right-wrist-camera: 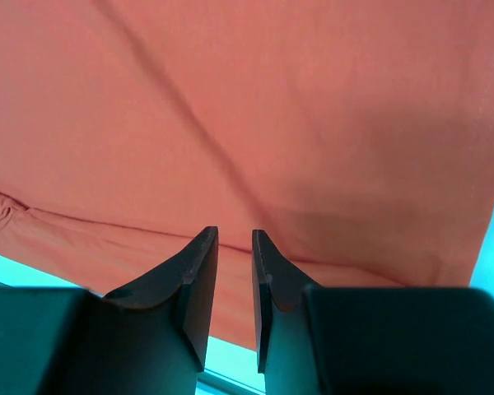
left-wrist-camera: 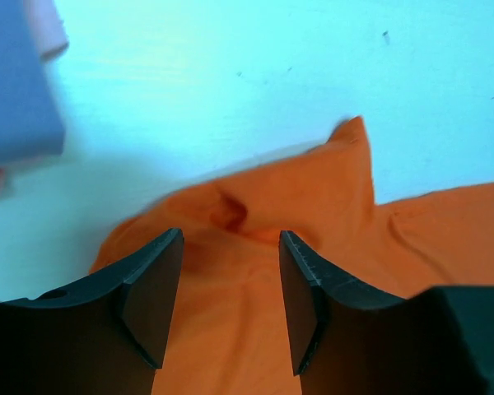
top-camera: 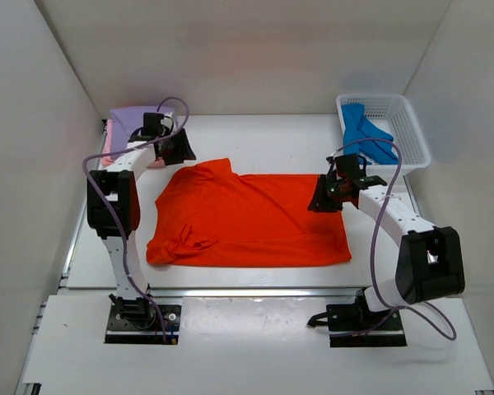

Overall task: Fold and stack the t-shirts
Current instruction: Grap the side of the flattened tshirt furthest away from the robot with both arms

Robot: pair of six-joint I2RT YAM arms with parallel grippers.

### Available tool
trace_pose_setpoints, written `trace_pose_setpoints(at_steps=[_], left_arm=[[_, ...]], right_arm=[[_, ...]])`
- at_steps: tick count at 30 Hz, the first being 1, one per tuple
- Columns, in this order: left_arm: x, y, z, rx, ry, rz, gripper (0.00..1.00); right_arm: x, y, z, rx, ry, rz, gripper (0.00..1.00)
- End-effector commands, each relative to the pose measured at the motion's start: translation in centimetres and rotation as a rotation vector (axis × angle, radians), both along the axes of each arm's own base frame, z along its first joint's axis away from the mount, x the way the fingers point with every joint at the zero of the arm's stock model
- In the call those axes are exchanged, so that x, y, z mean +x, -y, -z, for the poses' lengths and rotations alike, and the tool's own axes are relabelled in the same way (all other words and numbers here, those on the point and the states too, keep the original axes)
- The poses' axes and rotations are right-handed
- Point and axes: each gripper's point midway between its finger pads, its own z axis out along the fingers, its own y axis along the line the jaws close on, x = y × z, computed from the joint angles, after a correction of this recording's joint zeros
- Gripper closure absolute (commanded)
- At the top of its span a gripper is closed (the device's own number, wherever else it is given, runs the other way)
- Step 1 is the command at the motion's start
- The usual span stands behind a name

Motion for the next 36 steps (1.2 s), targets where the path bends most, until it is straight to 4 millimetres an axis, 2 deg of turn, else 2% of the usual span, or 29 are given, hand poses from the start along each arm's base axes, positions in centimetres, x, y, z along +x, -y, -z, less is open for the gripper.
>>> trace_pose_setpoints(at_steps=[1,4,6,7,8,9,10,12,15,16,17,18,20,23,25,26,30,31,32,33,34,36], left_arm=[[2.1,1.3,-2.9,-0.03,0.104,0.023,0.39],[2.5,2.5,-2.4,-0.05,0.098,0.036,0.41],[2.2,2.9,-1.2,-0.041,0.056,0.044,0.4],[2.5,2.4,-0.9,-0.033,0.047,0.031,0.41],[2.2,2.7,-0.2,-0.027,0.026,0.026,0.41],[2.3,2.9,-0.5,-0.037,0.032,0.029,0.41],[2.1,2.8,0.3,-0.038,0.017,0.023,0.42],[2.1,3.2,0.4,-0.049,0.012,0.024,0.44],[1.5,3.3,1.6,-0.044,-0.03,0.015,0.44],[1.6,2.8,1.9,-0.042,-0.035,0.002,0.45],[1.5,3.3,2.0,-0.051,-0.043,0.012,0.44],[1.7,3.3,2.1,-0.047,-0.042,0.008,0.44],[1.9,3.5,2.2,-0.058,-0.04,0.01,0.54],[2.4,3.9,2.4,-0.097,-0.039,0.011,0.65],[2.7,4.5,2.1,-0.115,-0.032,0.022,0.85],[2.8,4.4,1.9,-0.121,-0.03,0.021,1.0],[2.9,4.5,0.1,-0.141,0.004,0.035,1.0],[2.7,4.1,-0.5,-0.144,0.011,0.03,1.0],[2.7,4.1,-1.3,-0.157,0.03,0.036,1.0],[2.8,4.1,-1.8,-0.161,0.045,0.044,1.0],[2.6,4.0,-2.4,-0.173,0.049,0.042,1.0],[2.6,3.9,-3.6,-0.183,0.064,0.046,1.0]], right_arm=[[2.0,-0.4,-1.4,0.013,0.087,-0.018,0.79],[2.2,-0.6,-1.0,0.016,0.082,-0.02,0.79],[2.4,-0.5,-0.9,0.01,0.082,-0.019,0.79],[2.3,-0.3,-0.6,0.001,0.071,-0.011,0.79],[2.7,-0.5,-0.7,0.006,0.084,-0.013,0.79],[2.7,-0.3,-1.0,0.006,0.095,-0.008,0.79],[3.1,0.0,-1.1,-0.002,0.107,0.005,0.78],[3.7,0.4,-1.3,-0.019,0.124,0.031,0.77],[5.1,1.8,-1.1,-0.065,0.158,0.096,0.68],[5.8,2.3,-1.2,-0.071,0.171,0.123,0.62],[6.3,2.5,-1.3,-0.088,0.189,0.143,0.53],[6.8,3.1,-1.2,-0.098,0.193,0.174,0.5],[7.7,4.1,-0.4,-0.144,0.193,0.232,0.39],[9.3,5.0,-0.1,-0.181,0.226,0.317,0.34],[10.2,5.7,0.2,-0.206,0.242,0.364,0.34],[10.9,5.8,0.1,-0.213,0.25,0.39,0.34],[13.0,7.3,0.8,-0.253,0.242,0.458,0.39],[13.8,7.5,-0.1,-0.257,0.26,0.467,0.39],[14.5,7.7,0.2,-0.261,0.255,0.471,0.39],[14.4,8.3,1.4,-0.281,0.221,0.474,0.4],[15.2,8.3,0.5,-0.275,0.237,0.482,0.4],[15.7,8.9,1.7,-0.299,0.199,0.488,0.4]])
